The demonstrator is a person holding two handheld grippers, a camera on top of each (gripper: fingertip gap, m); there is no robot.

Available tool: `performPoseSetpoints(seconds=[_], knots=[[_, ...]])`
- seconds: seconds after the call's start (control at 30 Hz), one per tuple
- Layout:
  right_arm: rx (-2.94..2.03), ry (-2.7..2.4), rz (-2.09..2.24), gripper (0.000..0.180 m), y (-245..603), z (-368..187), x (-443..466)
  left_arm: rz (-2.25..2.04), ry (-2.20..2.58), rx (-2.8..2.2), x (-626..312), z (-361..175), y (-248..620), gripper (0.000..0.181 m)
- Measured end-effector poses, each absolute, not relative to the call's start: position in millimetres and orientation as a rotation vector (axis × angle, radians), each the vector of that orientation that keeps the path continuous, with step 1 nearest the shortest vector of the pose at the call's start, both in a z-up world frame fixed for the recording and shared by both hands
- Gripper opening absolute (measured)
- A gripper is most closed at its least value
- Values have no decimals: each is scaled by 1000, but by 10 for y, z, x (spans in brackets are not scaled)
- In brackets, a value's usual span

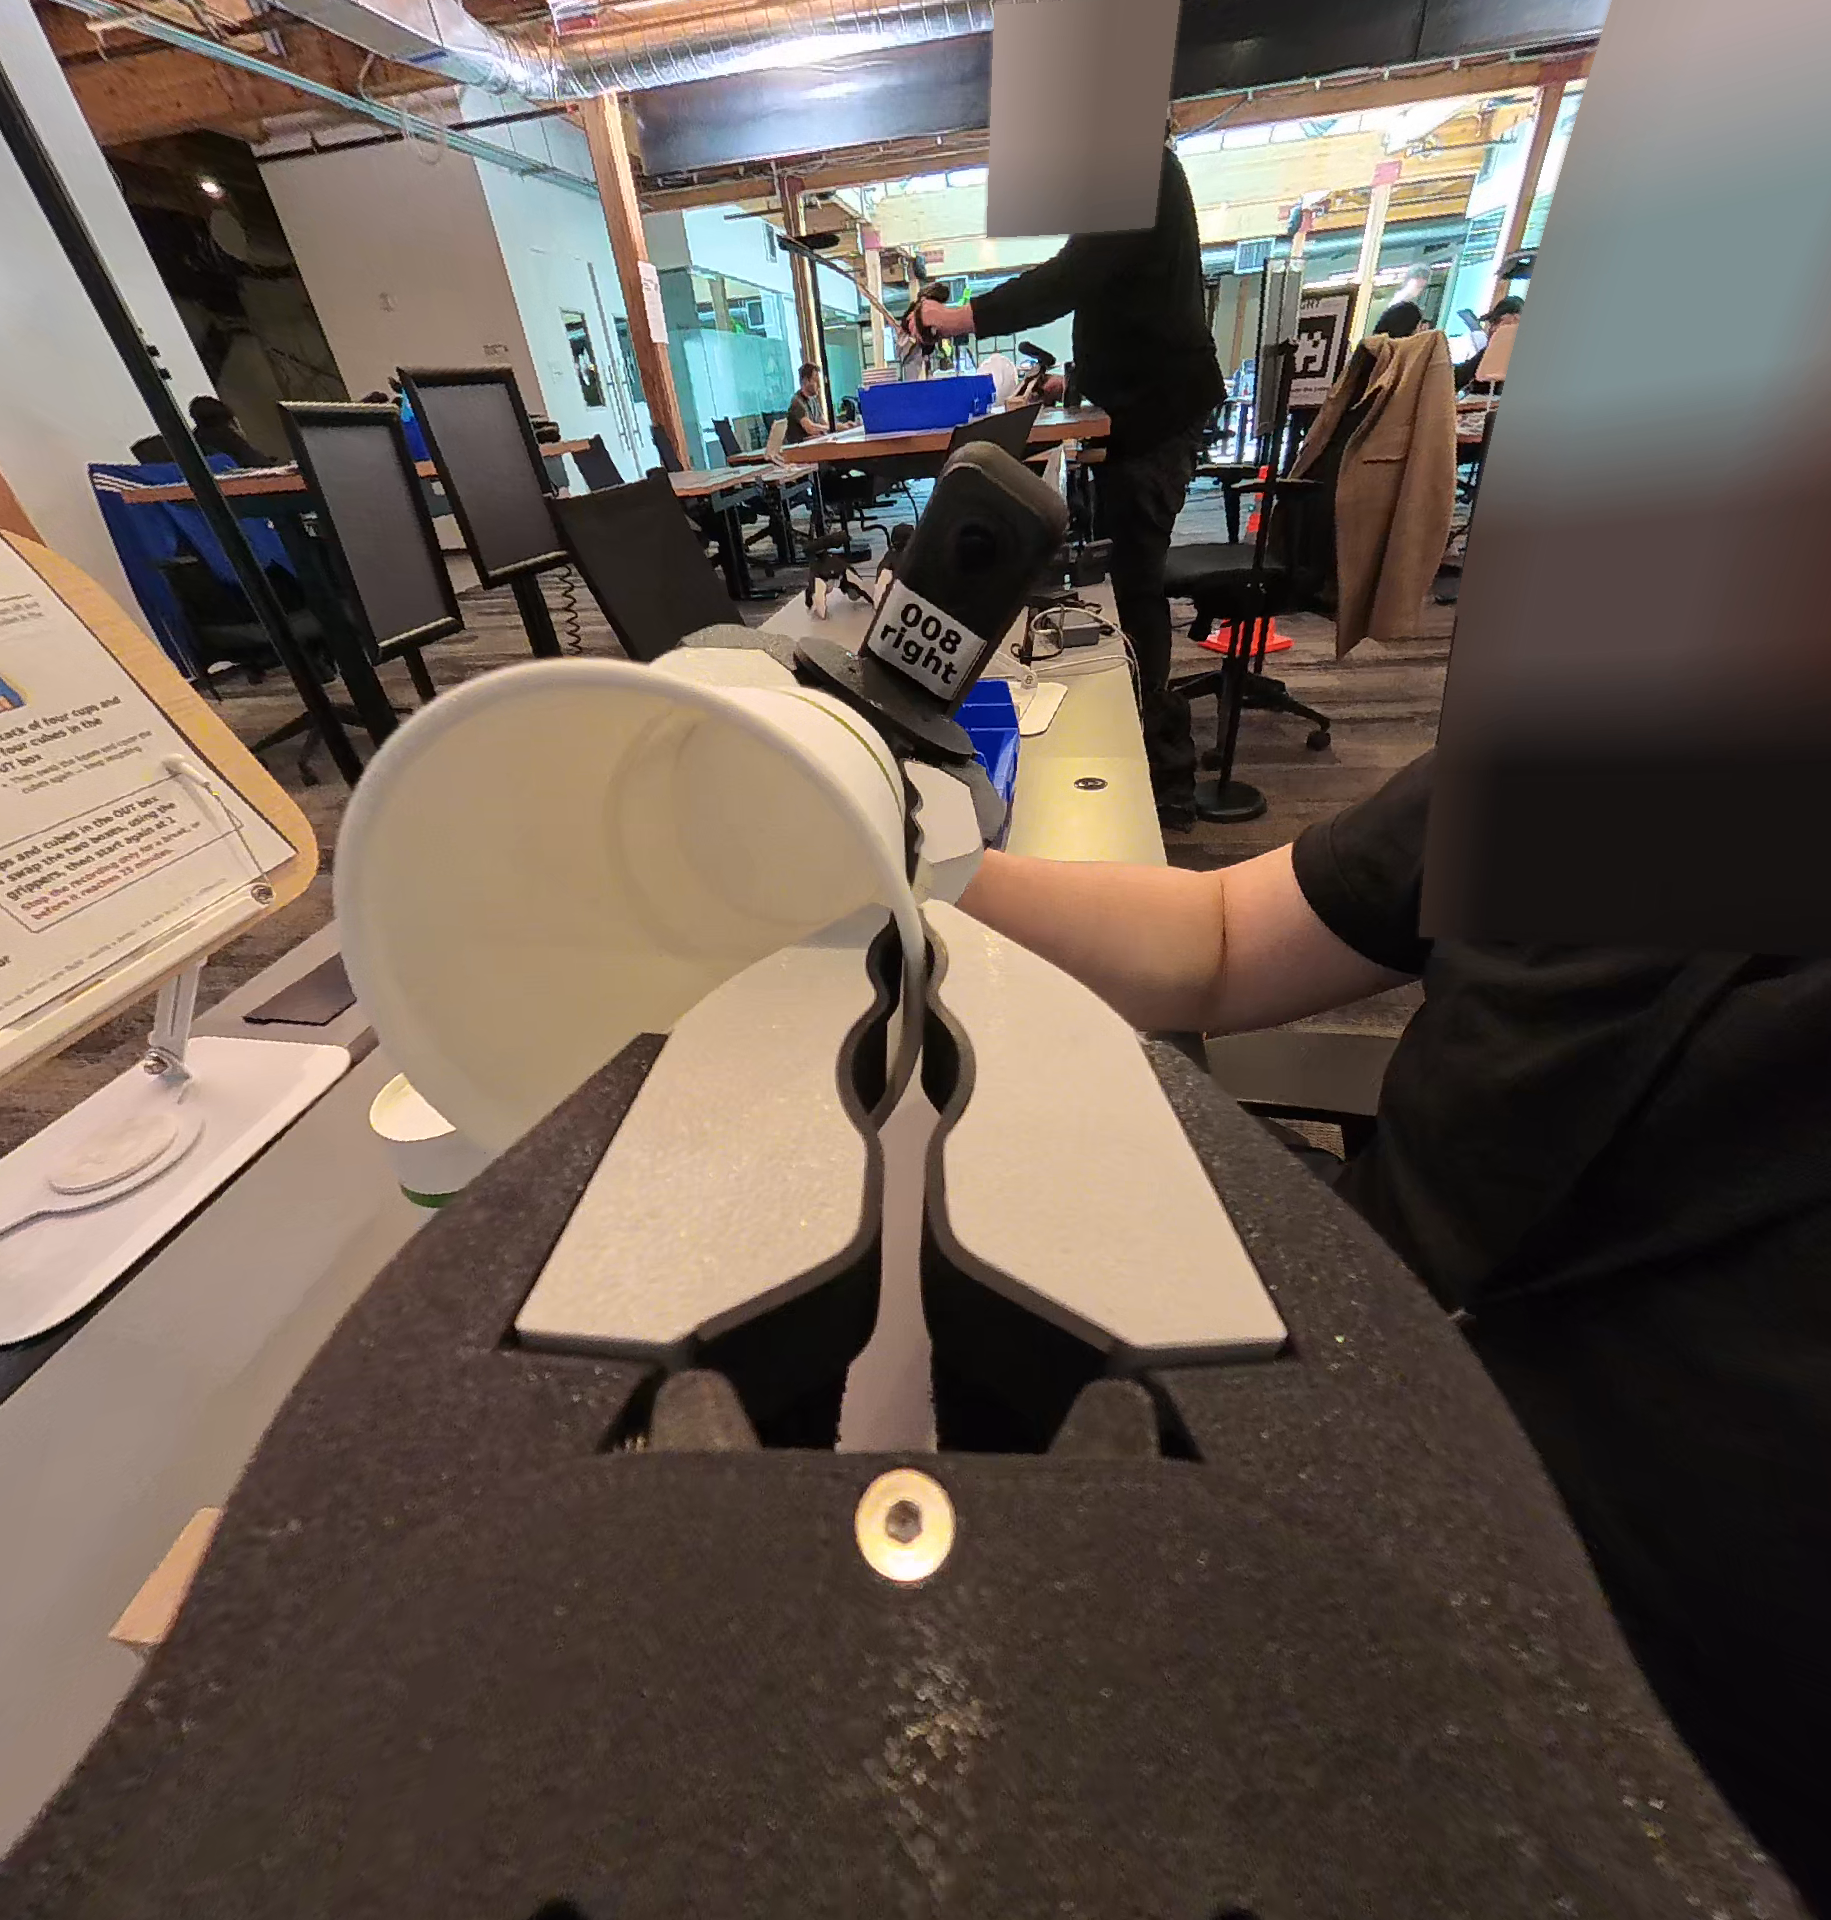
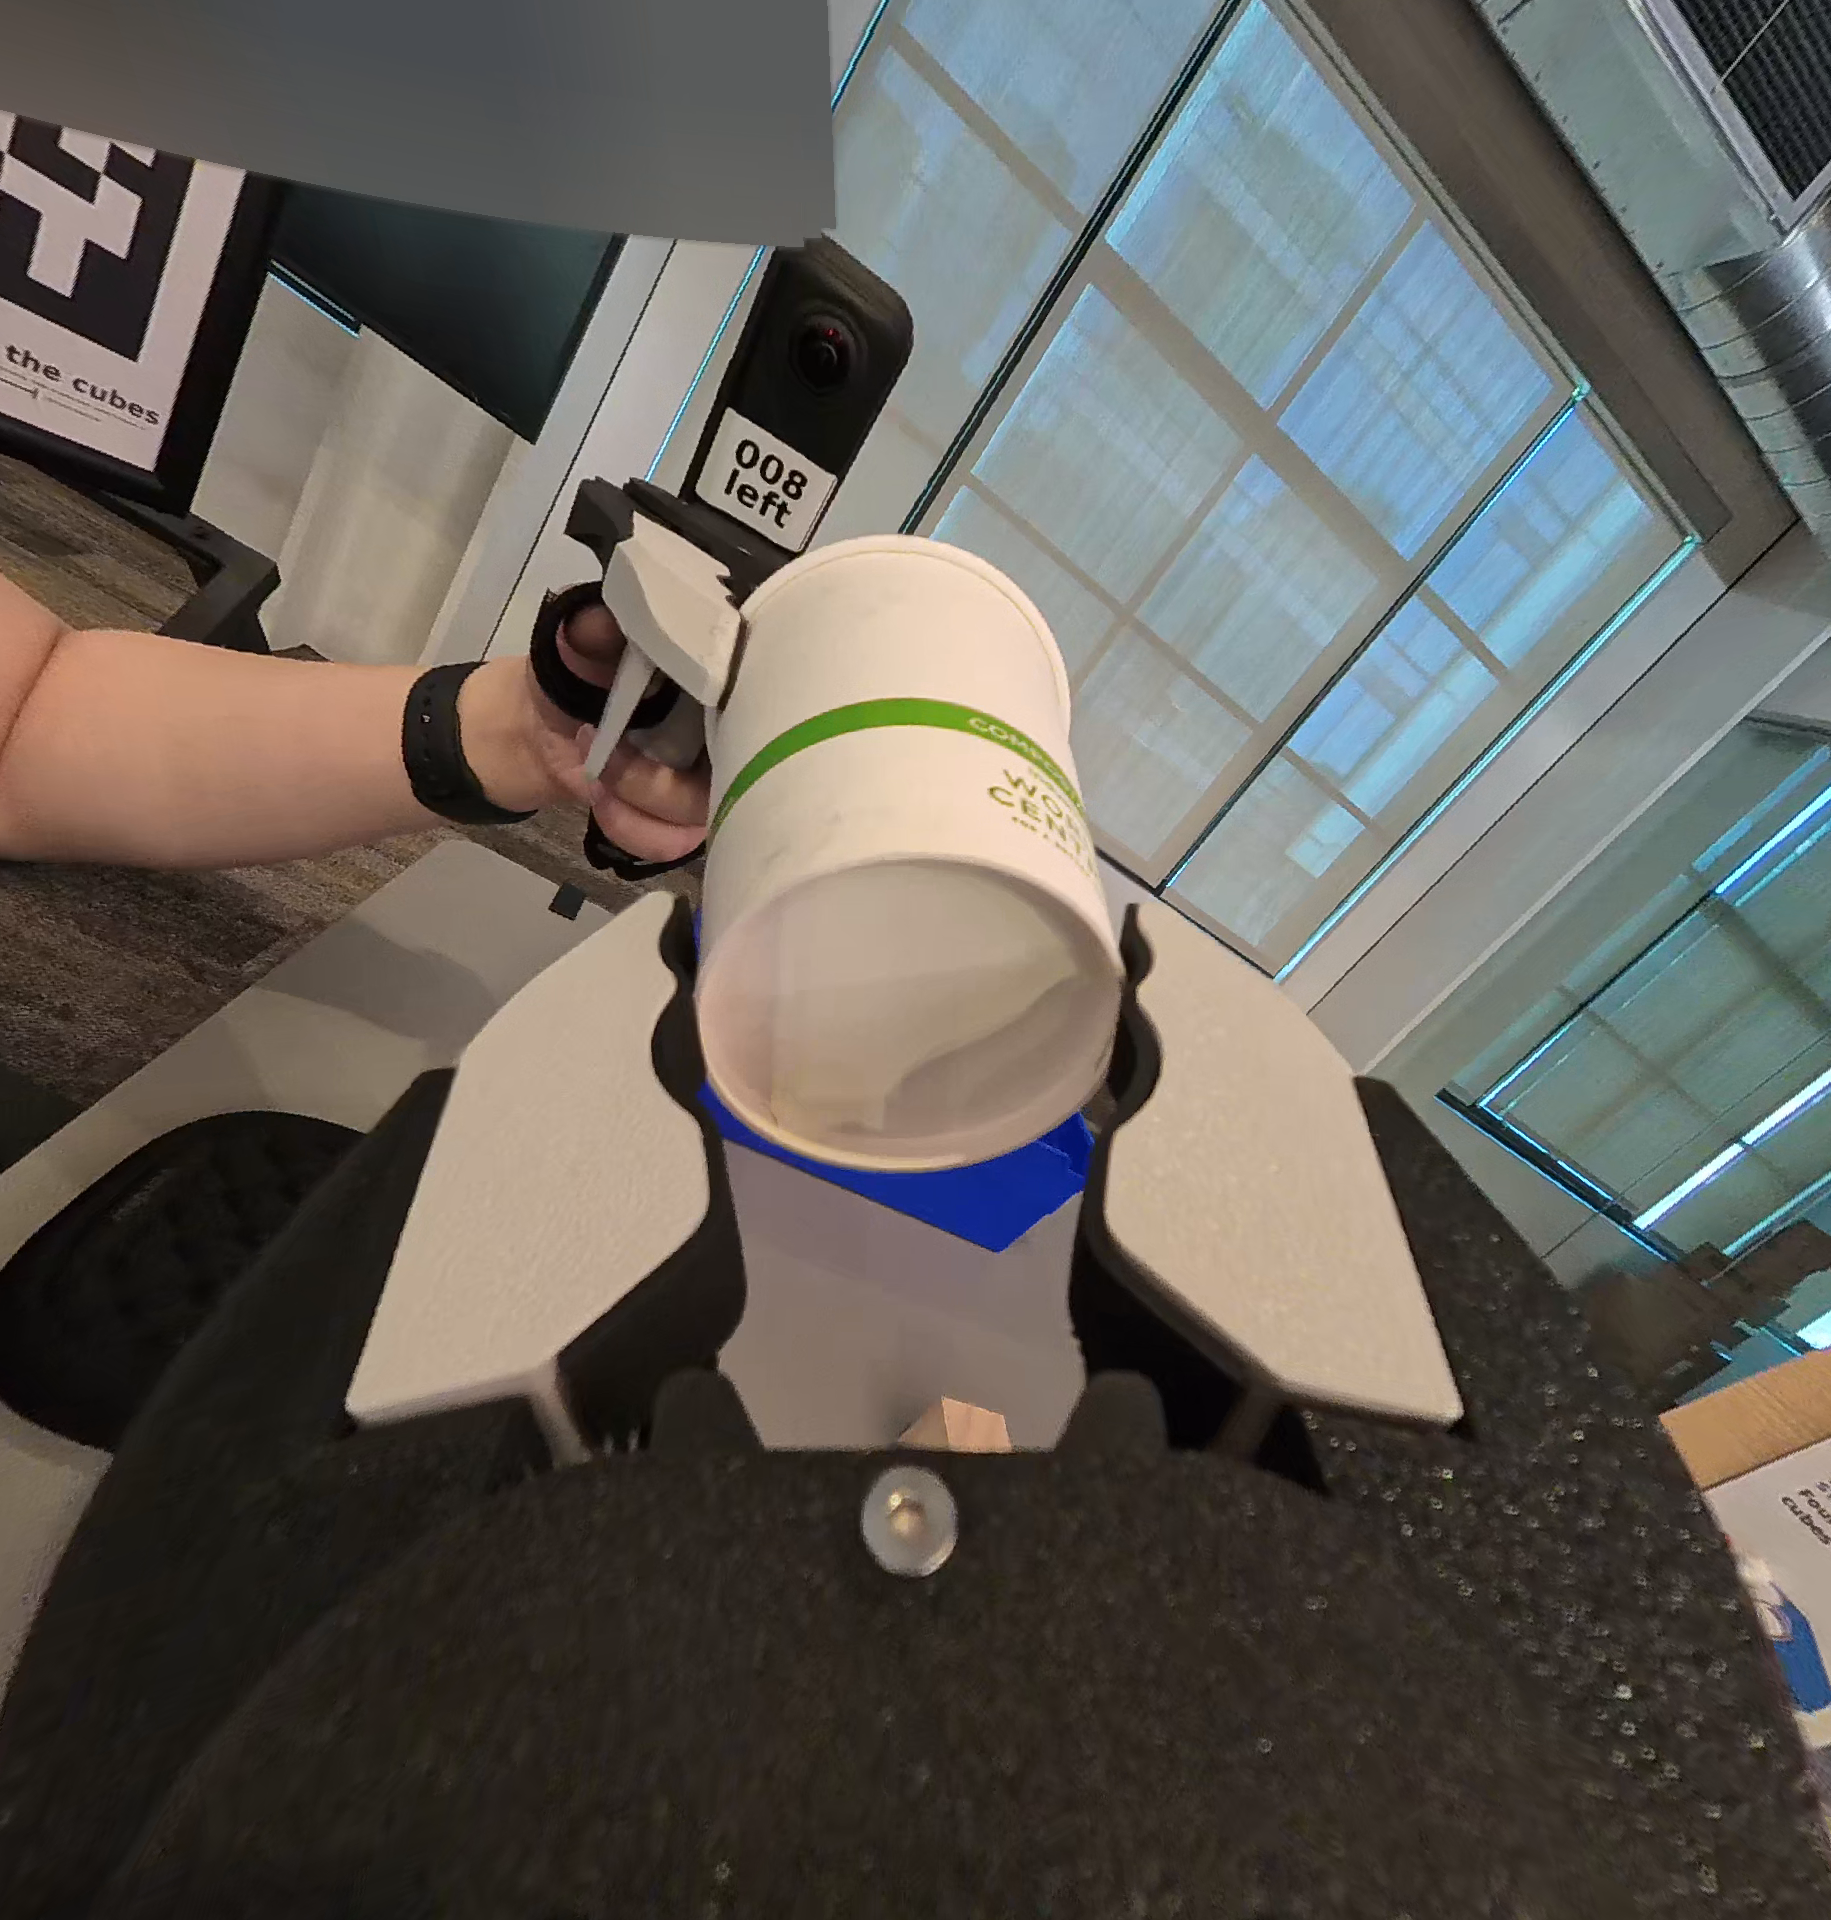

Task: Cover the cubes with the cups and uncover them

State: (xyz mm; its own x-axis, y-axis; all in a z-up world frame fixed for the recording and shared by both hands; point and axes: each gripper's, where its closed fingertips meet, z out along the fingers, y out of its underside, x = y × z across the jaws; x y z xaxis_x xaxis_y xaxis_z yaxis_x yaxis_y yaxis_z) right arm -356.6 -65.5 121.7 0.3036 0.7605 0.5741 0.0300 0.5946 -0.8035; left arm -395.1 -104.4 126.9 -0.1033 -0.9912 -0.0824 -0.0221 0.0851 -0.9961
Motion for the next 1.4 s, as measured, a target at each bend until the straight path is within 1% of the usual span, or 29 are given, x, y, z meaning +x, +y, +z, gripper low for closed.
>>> performPoseSetpoints(seconds=[0.3,0.37,0.5,0.53,0.63,0.73,0.9,1.0,1.2,1.4], knots=[[-853,-1217,612,76,-678,1197,-3609,-1222,1338,-1101,-3988,1247,-1067,2],[-854,-1230,606,76,-681,1186,-3611,-1187,1304,-1110,-4000,1252,-1014,17],[-895,-1243,546,76,-589,1135,-3598,-1135,1214,-1153,-4135,1244,-864,38],[-917,-1255,527,76,-544,1109,-3587,-1104,1181,-1180,-4208,1219,-797,40],[-1055,-1330,464,76,-292,1021,-3540,-909,1034,-1308,-4539,1050,-494,42],[-1297,-1458,364,75,150,877,-3491,-726,902,-1429,-4913,820,-292,37],[-1728,-1756,186,75,770,455,-3526,-605,823,-1565,-5215,444,-274,37],[-1891,-1907,23,76,1061,170,-3592,-536,822,-1606,-5289,284,-304,37],[-2100,-2090,-191,76,1450,-367,-3744,-491,817,-1630,-5399,182,-369,37],[-2180,-2154,-186,76,1577,-637,-3975,-530,793,-1621,-5477,175,-398,37]])
